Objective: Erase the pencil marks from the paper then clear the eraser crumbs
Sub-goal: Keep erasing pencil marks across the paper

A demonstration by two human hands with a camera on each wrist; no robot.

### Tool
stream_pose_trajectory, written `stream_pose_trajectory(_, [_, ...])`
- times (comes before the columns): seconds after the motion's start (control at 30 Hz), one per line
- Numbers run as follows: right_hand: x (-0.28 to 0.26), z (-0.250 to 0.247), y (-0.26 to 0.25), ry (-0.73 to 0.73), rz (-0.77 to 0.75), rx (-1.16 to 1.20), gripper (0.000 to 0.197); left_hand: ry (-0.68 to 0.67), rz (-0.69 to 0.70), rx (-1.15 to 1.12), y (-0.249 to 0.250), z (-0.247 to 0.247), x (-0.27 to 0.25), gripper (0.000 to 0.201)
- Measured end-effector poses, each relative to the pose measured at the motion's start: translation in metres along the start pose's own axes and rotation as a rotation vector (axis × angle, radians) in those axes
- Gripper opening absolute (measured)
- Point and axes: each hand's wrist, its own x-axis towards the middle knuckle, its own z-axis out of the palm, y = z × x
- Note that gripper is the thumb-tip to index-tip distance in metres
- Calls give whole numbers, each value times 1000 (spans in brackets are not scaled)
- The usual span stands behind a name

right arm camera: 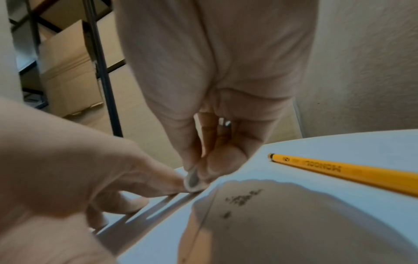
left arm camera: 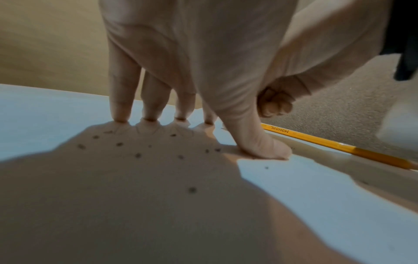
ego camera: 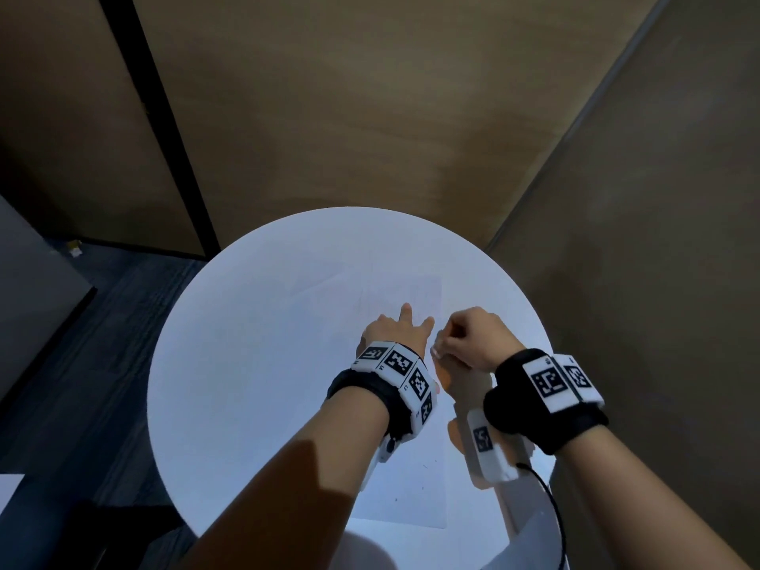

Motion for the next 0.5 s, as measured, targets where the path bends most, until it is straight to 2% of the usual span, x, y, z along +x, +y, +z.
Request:
stream_pose_trajectory(0.07, [5, 0, -3, 82, -14, 33, 10, 7, -3, 5, 1, -2, 1, 88])
stream_pose_trajectory(0.13, [4, 6, -3, 81, -11, 0, 9, 0, -4, 5, 3, -2, 0, 87])
stream_pose_trajectory(0.27, [-4, 4, -4, -137, -8, -100, 26, 22, -7, 10, 4, -3, 0, 85])
stream_pose_trajectory(0.3, [-3, 2, -4, -140, 4, -84, 25, 19, -8, 9, 4, -4, 0, 86])
stream_pose_trajectory(0.4, [4, 6, -2, 53, 24, 47, 10, 22, -4, 31, 4, -4, 0, 87])
stream_pose_trajectory(0.43, [4, 9, -1, 115, 28, 64, 11, 25, 0, 38, 4, -4, 0, 87])
stream_pose_trajectory(0.5, [3, 15, 3, 102, 18, 44, 11, 27, 0, 37, 4, -3, 1, 85])
